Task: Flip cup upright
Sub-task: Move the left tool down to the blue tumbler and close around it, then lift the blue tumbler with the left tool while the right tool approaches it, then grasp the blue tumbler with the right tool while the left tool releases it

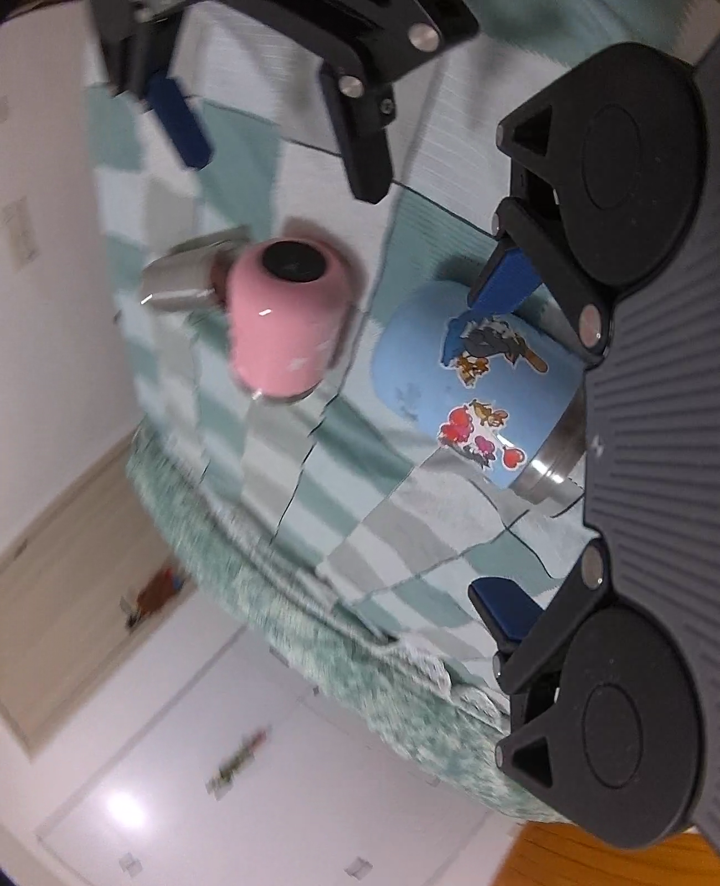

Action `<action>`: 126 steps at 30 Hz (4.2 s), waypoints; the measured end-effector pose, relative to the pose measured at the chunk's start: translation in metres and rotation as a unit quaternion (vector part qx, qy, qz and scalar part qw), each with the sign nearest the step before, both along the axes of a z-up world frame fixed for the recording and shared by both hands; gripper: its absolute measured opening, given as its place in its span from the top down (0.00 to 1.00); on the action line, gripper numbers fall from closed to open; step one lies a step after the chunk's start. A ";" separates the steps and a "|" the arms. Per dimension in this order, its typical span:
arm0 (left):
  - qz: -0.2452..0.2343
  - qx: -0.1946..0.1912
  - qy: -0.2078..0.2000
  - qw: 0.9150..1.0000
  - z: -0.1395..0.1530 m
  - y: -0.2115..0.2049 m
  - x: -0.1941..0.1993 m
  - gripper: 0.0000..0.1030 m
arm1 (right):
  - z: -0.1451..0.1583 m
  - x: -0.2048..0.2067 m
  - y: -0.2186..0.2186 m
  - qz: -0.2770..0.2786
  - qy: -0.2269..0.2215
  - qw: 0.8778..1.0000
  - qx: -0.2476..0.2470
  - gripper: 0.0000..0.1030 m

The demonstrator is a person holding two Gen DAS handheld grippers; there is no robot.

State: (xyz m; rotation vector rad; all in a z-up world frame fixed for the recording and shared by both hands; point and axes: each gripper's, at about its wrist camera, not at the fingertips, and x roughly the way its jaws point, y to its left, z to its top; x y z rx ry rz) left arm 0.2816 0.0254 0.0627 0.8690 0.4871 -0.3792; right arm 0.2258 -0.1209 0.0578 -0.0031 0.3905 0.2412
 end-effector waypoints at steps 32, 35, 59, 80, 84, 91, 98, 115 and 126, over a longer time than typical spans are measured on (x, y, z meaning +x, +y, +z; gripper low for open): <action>-0.153 0.105 0.050 0.981 -0.042 -0.027 0.001 0.14 | -0.001 -0.008 -0.011 0.002 0.045 0.999 -0.007 0.00; -0.159 0.112 0.044 0.980 -0.037 -0.030 -0.022 0.15 | 0.004 -0.025 -0.012 -0.002 0.041 0.999 -0.010 0.00; -0.071 0.172 0.048 0.981 -0.055 -0.067 -0.130 0.15 | 0.005 -0.119 -0.037 0.048 0.035 0.998 -0.030 0.00; 0.113 -0.164 -0.010 0.980 0.004 0.036 -0.189 0.00 | 0.036 -0.109 -0.006 0.190 0.004 0.970 -0.154 0.00; 0.166 -0.229 -0.011 0.959 -0.005 0.068 -0.201 0.00 | 0.038 -0.099 0.037 0.269 0.000 0.932 -0.244 0.00; 0.179 -0.273 0.000 0.945 -0.023 0.096 -0.200 0.00 | 0.025 -0.080 0.103 0.358 0.026 0.848 -0.390 0.00; 0.168 -0.286 0.010 0.943 -0.035 0.099 -0.188 0.00 | 0.002 -0.067 0.135 0.394 0.070 0.779 -0.483 0.01; 0.168 -0.289 0.006 0.942 -0.034 0.123 -0.178 0.00 | 0.023 0.016 0.108 0.202 0.397 0.869 -0.214 0.15; 0.165 -0.284 0.010 0.944 -0.028 0.123 -0.163 0.00 | 0.004 0.004 0.033 -0.005 0.472 0.876 0.103 0.18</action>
